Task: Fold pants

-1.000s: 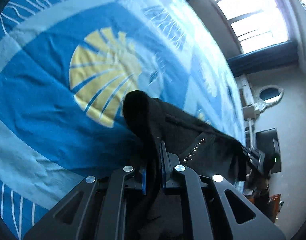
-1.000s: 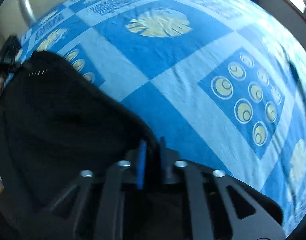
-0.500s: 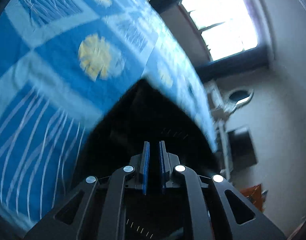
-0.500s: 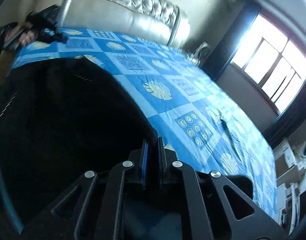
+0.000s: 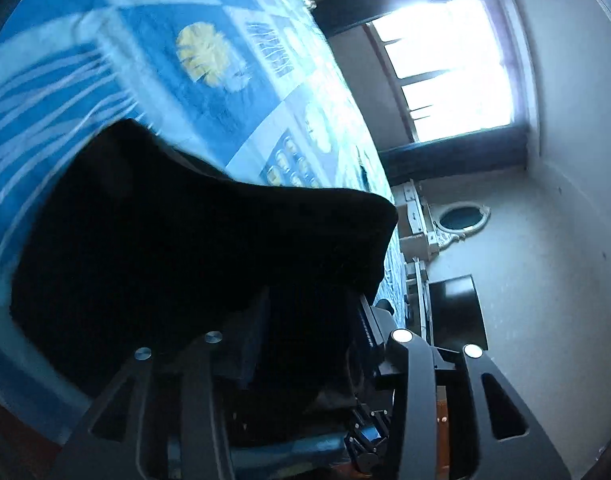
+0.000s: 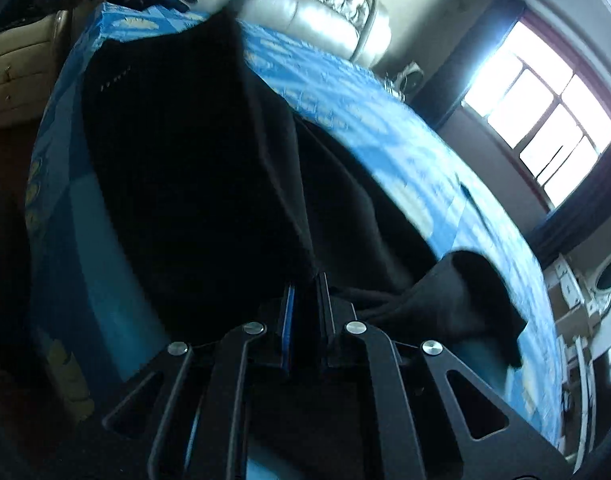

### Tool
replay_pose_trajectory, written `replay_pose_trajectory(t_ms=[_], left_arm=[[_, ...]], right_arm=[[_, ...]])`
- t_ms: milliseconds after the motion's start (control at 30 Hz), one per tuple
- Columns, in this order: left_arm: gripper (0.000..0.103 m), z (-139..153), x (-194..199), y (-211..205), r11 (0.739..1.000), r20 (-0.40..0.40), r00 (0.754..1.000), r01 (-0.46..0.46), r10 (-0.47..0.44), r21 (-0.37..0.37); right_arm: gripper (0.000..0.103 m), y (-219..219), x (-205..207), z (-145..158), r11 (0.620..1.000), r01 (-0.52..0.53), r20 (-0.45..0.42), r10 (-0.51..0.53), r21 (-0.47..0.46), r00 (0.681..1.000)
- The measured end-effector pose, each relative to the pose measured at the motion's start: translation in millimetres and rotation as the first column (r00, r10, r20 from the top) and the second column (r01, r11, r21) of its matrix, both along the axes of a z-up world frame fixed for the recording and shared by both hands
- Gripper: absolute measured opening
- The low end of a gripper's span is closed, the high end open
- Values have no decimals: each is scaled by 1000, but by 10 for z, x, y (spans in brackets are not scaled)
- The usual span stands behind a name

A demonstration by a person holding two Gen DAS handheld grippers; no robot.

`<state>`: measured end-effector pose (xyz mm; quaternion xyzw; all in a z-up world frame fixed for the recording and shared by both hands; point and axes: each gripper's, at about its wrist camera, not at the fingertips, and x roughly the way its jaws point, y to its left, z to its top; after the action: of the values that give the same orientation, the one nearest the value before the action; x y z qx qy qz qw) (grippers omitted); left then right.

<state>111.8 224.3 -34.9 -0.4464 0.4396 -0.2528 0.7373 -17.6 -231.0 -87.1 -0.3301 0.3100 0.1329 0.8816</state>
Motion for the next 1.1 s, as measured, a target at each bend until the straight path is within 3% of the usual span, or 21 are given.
replay_pose_trajectory(t_ms=[100, 167, 267, 333, 467, 633, 833, 900, 967, 1100], left_arm=[[43, -141, -182, 31, 998, -48, 997, -68, 68, -9], [57, -239, -317, 128, 985, -85, 982, -171, 167, -35], [58, -316, -552, 237, 965, -99, 962, -260, 256, -31], [58, -330, -619, 246, 964, -104, 959, -266, 264, -9], [58, -301, -874, 258, 939, -72, 940, -339, 334, -66], [60, -372, -833, 140, 943, -79, 940, -331, 332, 23], [60, -527, -702, 94, 931, -114, 924, -362, 364, 40], [45, -511, -740, 96, 929, -107, 923, -365, 370, 64], [11, -504, -702, 100, 930, -101, 928, -345, 358, 123], [7, -606, -646, 206, 926, -141, 916, -366, 376, 95]], right_arm=[[11, 24, -47, -94, 1000, 6, -13, -6, -27, 1000], [11, 40, -64, -107, 999, 3, -3, -3, -54, 1000], [12, 38, -18, -85, 999, 19, -16, -19, -34, 1000], [12, 62, -15, -79, 999, 23, -19, -24, -29, 1000], [13, 56, 35, -70, 999, 29, -26, -29, -21, 999], [13, 47, 31, -101, 999, 31, -32, -31, -16, 999], [14, 53, -6, -155, 999, 40, -31, -40, -16, 999], [15, 57, -7, -159, 999, 44, -32, -44, -13, 999], [15, 61, -22, -170, 999, 44, -31, -44, -14, 999], [16, 53, -33, -174, 999, 47, -29, -47, -3, 998]])
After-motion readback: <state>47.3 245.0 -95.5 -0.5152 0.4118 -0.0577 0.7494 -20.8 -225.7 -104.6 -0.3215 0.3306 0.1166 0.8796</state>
